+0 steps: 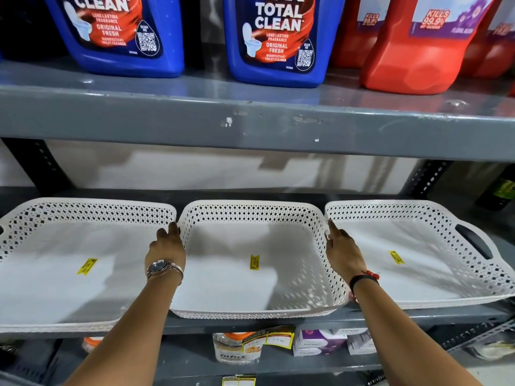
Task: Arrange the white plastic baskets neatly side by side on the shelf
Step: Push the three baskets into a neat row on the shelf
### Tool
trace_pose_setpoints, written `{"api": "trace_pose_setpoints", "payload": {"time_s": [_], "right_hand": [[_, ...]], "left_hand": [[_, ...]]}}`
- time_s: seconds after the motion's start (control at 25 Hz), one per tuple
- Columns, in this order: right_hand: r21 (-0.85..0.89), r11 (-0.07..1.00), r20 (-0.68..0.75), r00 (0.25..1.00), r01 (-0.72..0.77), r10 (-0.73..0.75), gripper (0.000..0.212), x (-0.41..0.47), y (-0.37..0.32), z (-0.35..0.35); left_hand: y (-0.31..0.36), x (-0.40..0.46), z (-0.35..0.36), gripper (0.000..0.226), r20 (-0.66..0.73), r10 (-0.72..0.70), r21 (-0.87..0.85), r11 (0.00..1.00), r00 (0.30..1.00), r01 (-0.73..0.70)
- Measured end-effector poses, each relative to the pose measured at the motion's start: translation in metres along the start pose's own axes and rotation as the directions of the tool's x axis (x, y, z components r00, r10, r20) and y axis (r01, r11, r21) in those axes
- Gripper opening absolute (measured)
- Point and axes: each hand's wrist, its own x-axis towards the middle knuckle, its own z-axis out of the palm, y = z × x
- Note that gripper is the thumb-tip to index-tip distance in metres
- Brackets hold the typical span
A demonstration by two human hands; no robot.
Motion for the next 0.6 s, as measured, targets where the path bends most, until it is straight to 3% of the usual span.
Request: {"api": "trace_pose_setpoints", "payload": {"time_s": [0.12, 0.28, 0.4, 0.6], "right_hand": [[-0.017, 0.999, 0.006, 0.999, -0.041, 0.041, 0.06, 0.0014, -0.0005, 0.0006], [0.052, 0.994, -0.04, 0.994, -0.1, 0.102, 0.042, 0.0021, -0.0013, 0.0006], [0.053, 0.995, -0.041, 0.995, -0.09, 0.093, 0.041, 0.0031, -0.0009, 0.002], [-0.087, 0.993, 0.025, 0.996, -0.083, 0.085, 0.043, 0.0027, -0.004, 0.0006]], "left_hand": [[-0.0005, 0.0004, 0.0004, 0.052, -0.002, -0.004, 0.002, 1.0, 1.0, 0.004], [-0.0007, 0.0016, 0.0008, 0.052, 0.001, -0.01, -0.006, 1.0, 1.0, 0.01], [-0.0019, 0.0019, 0.0018, 0.055, 0.009, -0.015, 0.005, 1.0, 1.0, 0.015], [-0.0034, 0.005, -0.0025, 0.057, 0.087, -0.015, -0.005, 1.0, 0.996, 0.015]]}}
